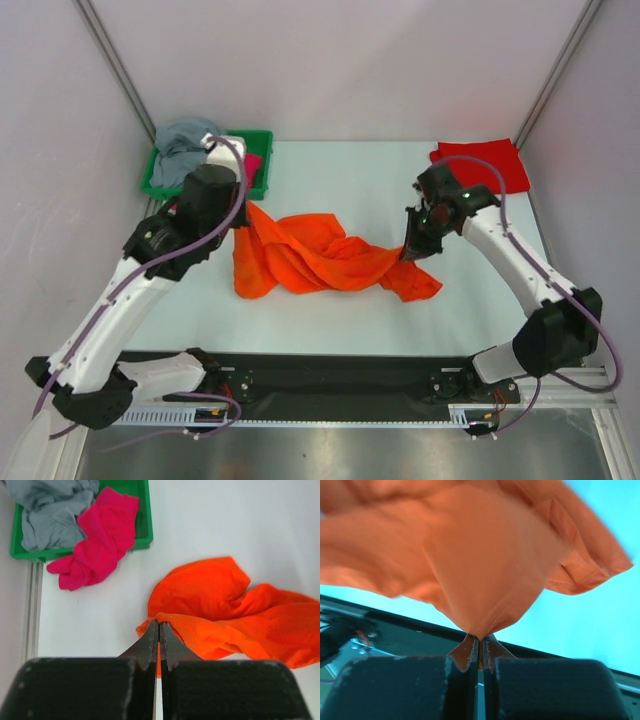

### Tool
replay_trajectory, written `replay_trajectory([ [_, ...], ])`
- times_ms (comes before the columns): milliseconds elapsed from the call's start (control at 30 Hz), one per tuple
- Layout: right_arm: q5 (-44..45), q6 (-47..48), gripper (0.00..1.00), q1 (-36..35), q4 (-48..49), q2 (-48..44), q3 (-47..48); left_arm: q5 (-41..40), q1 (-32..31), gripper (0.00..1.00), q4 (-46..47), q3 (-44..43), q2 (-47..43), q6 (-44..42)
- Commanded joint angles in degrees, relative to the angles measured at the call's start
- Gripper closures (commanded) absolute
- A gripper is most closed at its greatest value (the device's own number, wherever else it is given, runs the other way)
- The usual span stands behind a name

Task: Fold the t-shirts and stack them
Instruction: Flatten the tshirt out

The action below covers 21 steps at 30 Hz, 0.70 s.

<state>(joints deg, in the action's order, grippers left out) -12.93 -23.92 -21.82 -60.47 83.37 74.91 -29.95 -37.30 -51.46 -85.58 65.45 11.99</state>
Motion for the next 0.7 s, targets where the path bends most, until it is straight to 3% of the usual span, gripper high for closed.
replay_trajectory([
  [0, 1.94, -0.77, 1.00, 0.20, -6.58, -8.13, 14.23, 0.07, 0.56, 1.00, 5.75, -5.55, -6.29, 0.14],
  [233, 3.35, -3.50, 1.00, 0.55, -15.03, -12.35, 41.05, 4.45, 0.56, 1.00, 14.61, -13.99, -12.27, -3.37],
  [400, 8.43, -4.38, 1.00, 0.47, -13.19, -17.01, 50.14, 10.09, 0.56, 1.00, 18.94, -22.84, -13.25, -6.19],
  [667, 9.24, -6.83, 1.00, 0.47, -12.56, -21.15, 56.21, 19.83, 0.56, 1.00, 11.68, -36.66, -10.18, -7.33],
])
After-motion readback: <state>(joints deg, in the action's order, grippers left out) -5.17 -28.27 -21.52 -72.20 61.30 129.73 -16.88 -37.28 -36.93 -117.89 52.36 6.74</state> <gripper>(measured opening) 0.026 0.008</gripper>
